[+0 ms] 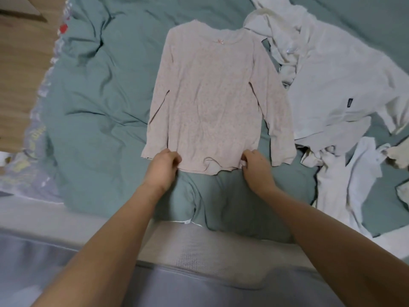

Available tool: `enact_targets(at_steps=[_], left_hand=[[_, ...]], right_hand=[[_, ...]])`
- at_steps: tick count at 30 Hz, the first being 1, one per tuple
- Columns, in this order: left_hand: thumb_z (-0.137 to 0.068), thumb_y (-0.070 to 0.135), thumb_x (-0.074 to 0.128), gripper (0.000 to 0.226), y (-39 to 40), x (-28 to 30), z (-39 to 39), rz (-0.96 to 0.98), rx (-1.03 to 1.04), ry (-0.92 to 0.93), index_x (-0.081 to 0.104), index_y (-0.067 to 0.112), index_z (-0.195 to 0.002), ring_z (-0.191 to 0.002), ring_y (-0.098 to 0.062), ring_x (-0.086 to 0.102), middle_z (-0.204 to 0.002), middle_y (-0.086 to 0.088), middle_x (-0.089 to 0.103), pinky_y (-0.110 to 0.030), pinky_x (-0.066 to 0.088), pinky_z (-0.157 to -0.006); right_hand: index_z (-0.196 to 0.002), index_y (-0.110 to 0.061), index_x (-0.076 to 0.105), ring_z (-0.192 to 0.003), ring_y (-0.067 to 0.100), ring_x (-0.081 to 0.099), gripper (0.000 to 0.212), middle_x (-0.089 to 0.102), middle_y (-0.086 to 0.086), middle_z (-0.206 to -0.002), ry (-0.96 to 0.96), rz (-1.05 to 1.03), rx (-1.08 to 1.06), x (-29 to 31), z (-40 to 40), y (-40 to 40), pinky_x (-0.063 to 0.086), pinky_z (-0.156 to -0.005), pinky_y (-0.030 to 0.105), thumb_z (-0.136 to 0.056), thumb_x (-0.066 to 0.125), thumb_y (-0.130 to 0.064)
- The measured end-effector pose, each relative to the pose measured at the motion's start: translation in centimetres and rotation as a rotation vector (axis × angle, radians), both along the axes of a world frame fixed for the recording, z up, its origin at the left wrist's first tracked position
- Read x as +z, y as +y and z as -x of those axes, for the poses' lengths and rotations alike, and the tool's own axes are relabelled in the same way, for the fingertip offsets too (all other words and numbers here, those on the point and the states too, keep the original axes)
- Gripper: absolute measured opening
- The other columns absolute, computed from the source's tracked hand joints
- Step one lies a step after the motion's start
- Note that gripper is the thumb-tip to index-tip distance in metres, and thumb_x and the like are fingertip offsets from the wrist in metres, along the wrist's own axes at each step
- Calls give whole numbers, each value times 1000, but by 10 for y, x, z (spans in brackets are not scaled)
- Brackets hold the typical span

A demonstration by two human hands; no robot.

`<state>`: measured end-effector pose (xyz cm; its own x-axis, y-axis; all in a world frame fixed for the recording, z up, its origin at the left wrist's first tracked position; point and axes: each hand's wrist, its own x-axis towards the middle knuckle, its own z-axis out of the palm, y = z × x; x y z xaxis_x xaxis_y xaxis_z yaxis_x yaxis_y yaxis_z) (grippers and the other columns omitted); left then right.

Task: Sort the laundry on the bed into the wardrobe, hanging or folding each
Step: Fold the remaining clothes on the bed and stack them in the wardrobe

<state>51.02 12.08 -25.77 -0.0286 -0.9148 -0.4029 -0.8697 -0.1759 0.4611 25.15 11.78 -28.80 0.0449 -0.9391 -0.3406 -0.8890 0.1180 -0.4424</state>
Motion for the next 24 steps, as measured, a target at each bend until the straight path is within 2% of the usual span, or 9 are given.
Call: enact_targets(at_steps=[2, 6, 9, 12, 14, 17, 20, 22, 24], left_hand=[[-80, -9, 61, 19, 1, -2, -1, 8, 45, 23, 69, 2, -94, -91, -31, 59, -101, -16, 60, -23, 38, -79], [-84, -7, 63, 13, 2, -1, 1, 114, 139, 87, 71, -1, -92, -83, -23, 57, -103, -12, 54, -13, 34, -79], [-86, -7, 57, 21, 3, 5, 6, 153, 321, 93, 69, 1, -100, -89, -23, 59, -111, -14, 56, -15, 37, -85], [-83, -7, 55, 29, 5, 12, 13, 71, 503, 142, 64, 0, -111, -93, -28, 62, -108, -15, 65, -19, 40, -81], [-81, -3, 63, 23, 4, 18, 15, 17, 600, 168, 67, 0, -104, -90, -27, 63, -99, -12, 68, -19, 40, -75], [-77, 4, 74, 11, -2, 26, 16, -45, 702, 205, 69, 5, -86, -78, -22, 60, -81, -7, 64, -24, 41, -68], [-79, 7, 74, 11, -10, 32, 14, -97, 732, 396, 67, 14, -75, -68, -21, 57, -72, -8, 63, -38, 54, -74], [-84, 7, 70, 8, -11, 34, 15, -116, 710, 506, 69, 13, -80, -63, -16, 57, -70, -6, 65, -29, 54, -69], [-87, 4, 67, 6, -11, 36, 16, -125, 696, 586, 69, 9, -86, -66, -12, 59, -73, -2, 67, -20, 53, -68]], right_hand=[[-92, 0, 55, -82, 31, 50, 9, 55, 20, -92, -25, 22, -51, -2, -1, -3, 23, -65, 30, -89, 47, 0], [-85, -4, 54, -80, 25, 49, 5, 54, 11, -87, -115, 65, -188, 7, 3, -5, 33, -68, 32, -88, 49, -4], [-84, -6, 55, -77, 19, 50, 8, 55, 5, -81, -221, 85, -311, 26, 11, -3, 32, -66, 27, -84, 51, 1], [-83, -6, 59, -73, 20, 53, 12, 59, 7, -77, -288, 82, -436, 42, 19, -1, 38, -65, 28, -81, 53, 3], [-79, -8, 59, -68, 22, 58, 12, 62, 9, -72, -320, 89, -514, 51, 22, -2, 45, -65, 30, -80, 55, 3], [-78, -9, 65, -59, 16, 61, 11, 65, 6, -67, -404, 5, -619, 58, 27, -2, 50, -62, 25, -82, 61, 0], [-82, -12, 76, -73, 18, 67, 9, 72, 4, -79, -457, -30, -677, 59, 37, -3, 56, -78, 35, -78, 71, -5], [-84, -12, 76, -71, 17, 66, 9, 73, 4, -80, -462, -23, -701, 65, 41, -2, 57, -77, 36, -79, 72, -6], [-79, -12, 72, -60, 16, 63, 9, 70, 6, -71, -460, 7, -727, 71, 43, -1, 56, -70, 34, -82, 69, -3]])
